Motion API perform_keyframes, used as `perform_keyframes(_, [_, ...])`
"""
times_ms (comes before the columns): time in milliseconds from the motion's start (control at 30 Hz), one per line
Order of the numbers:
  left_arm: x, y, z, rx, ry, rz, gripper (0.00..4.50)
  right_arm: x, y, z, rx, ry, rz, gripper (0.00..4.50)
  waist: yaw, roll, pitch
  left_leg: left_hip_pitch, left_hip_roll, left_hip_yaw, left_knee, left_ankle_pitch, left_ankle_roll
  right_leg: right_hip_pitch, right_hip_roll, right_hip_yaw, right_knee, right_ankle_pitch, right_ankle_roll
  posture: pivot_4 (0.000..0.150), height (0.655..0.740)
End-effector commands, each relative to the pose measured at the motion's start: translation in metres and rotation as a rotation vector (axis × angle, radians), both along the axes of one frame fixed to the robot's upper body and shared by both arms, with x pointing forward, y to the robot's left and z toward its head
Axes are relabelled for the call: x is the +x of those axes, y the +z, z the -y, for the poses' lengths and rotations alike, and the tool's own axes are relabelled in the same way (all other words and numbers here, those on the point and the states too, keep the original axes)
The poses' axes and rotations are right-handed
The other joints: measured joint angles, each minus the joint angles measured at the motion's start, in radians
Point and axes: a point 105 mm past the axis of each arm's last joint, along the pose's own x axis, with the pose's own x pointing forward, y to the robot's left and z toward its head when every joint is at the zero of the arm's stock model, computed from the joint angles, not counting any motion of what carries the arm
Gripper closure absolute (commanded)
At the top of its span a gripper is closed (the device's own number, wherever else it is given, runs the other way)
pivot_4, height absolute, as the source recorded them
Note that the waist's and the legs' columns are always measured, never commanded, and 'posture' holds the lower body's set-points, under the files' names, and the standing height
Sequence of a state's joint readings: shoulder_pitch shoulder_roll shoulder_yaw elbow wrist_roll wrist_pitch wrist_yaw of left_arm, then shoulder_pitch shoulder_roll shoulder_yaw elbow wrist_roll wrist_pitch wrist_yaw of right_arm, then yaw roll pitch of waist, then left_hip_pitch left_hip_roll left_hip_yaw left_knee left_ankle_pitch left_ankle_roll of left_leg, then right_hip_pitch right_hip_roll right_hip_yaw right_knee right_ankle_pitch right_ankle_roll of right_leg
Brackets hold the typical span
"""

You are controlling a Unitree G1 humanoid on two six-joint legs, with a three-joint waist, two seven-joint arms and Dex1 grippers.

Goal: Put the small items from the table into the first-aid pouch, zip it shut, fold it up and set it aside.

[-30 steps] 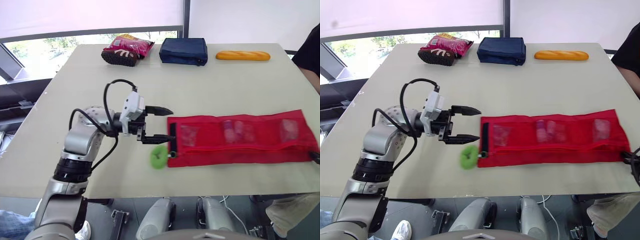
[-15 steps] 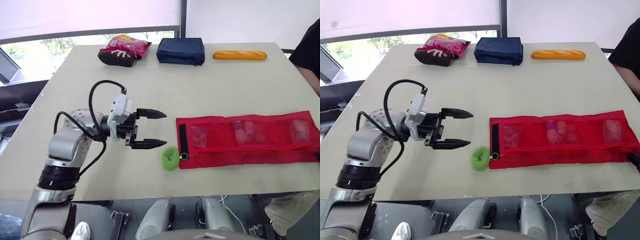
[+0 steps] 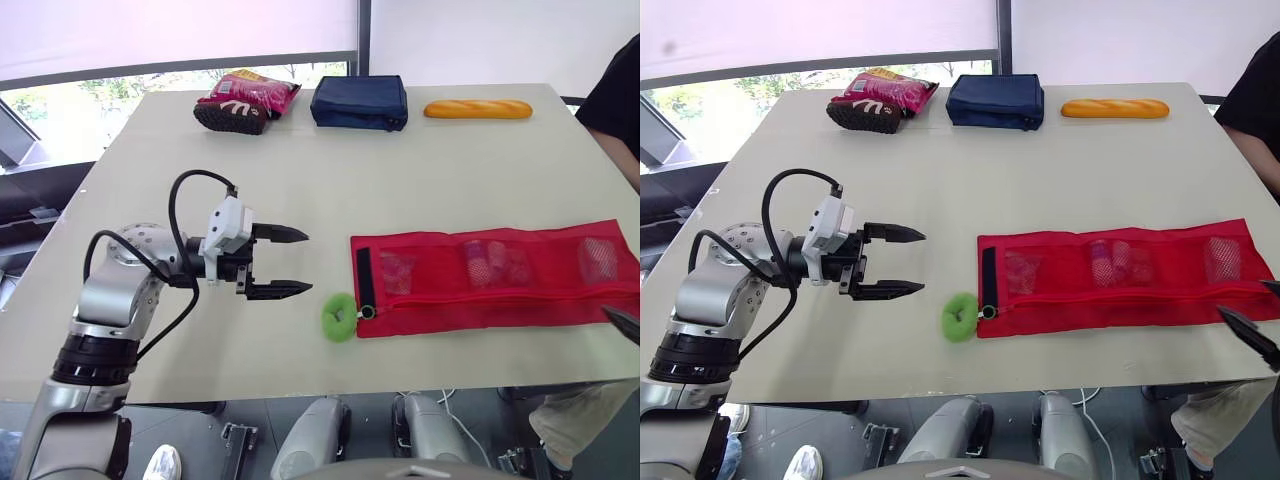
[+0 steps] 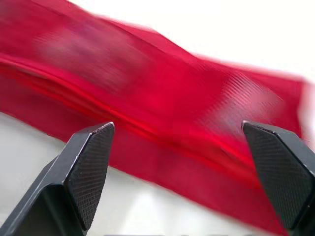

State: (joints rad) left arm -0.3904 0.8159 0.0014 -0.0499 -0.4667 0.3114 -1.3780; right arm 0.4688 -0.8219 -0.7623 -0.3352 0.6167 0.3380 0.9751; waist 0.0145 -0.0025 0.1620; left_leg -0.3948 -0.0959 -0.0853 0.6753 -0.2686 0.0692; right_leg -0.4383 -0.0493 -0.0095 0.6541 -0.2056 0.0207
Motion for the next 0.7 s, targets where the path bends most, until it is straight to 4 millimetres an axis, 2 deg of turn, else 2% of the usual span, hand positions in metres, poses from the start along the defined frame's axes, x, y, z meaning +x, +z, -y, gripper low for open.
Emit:
perform_keyframes(33, [0.001, 0.0, -0.003, 0.002, -0.005, 0.019, 0.0, -0.004, 0.029, -0.044, -0.003, 0.201, 0.066, 0.08, 0.002, 0.0, 0.0, 0.0, 0.0, 0.0, 0.0, 0.0, 0.0, 0.0, 0.0, 0.0, 0.0, 0.0, 0.0, 0.15, 0.7395])
perform_keyframes(100, [0.005, -0.005, -0.006, 0.013, 0.011, 0.013, 0.0, -0.007, 0.038, -0.065, 0.024, 0.289, 0.091, 0.08, 0.003, -0.001, 0.0, -0.001, 0.0, 0.0, 0.0, 0.0, 0.0, 0.0, 0.0, 0.0, -0.002, 0.0, 0.0, 0.15, 0.7395])
perform_keyframes(167, [0.009, -0.008, -0.008, 0.024, 0.029, 0.015, 0.0, -0.009, 0.04, -0.074, 0.041, 0.327, 0.085, 0.08, 0.005, -0.001, 0.001, -0.001, 0.0, 0.0, 0.0, 0.0, 0.0, 0.0, 0.0, 0.0, -0.002, 0.0, 0.0, 0.15, 0.7395])
perform_keyframes(300, [0.047, -0.014, -0.005, -0.04, 0.264, 0.019, 0.0, -0.011, 0.052, -0.1, 0.109, 0.412, 0.14, 0.08, 0.025, -0.002, 0.001, -0.001, 0.0, -0.001, 0.0, 0.0, -0.001, 0.001, 0.0, -0.001, -0.004, 0.001, 0.0, 0.15, 0.7395])
perform_keyframes(333, [0.05, -0.015, -0.002, -0.057, 0.286, -0.009, 0.0, -0.012, 0.052, -0.102, 0.111, 0.42, 0.136, 0.08, 0.027, -0.002, 0.001, -0.001, 0.0, -0.001, 0.0, 0.0, -0.001, 0.001, 0.0, -0.001, -0.005, 0.001, 0.001, 0.15, 0.7395])
perform_keyframes(567, [0.046, -0.027, 0.029, -0.036, 0.237, -0.143, 0.0, -0.015, 0.051, -0.119, 0.142, 0.473, 0.139, 0.08, 0.026, -0.004, 0.001, -0.002, 0.0, -0.001, 0.0, 0.001, -0.001, 0.002, 0.0, -0.001, -0.008, 0.002, 0.002, 0.15, 0.7395])
perform_keyframes(700, [0.056, -0.034, 0.05, -0.048, 0.253, -0.197, 0.0, -0.015, 0.051, -0.126, 0.153, 0.486, 0.146, 0.08, 0.03, -0.004, 0.001, -0.002, 0.0, -0.001, 0.0, 0.001, -0.001, 0.003, 0.0, -0.001, -0.007, 0.002, 0.002, 0.15, 0.7395])
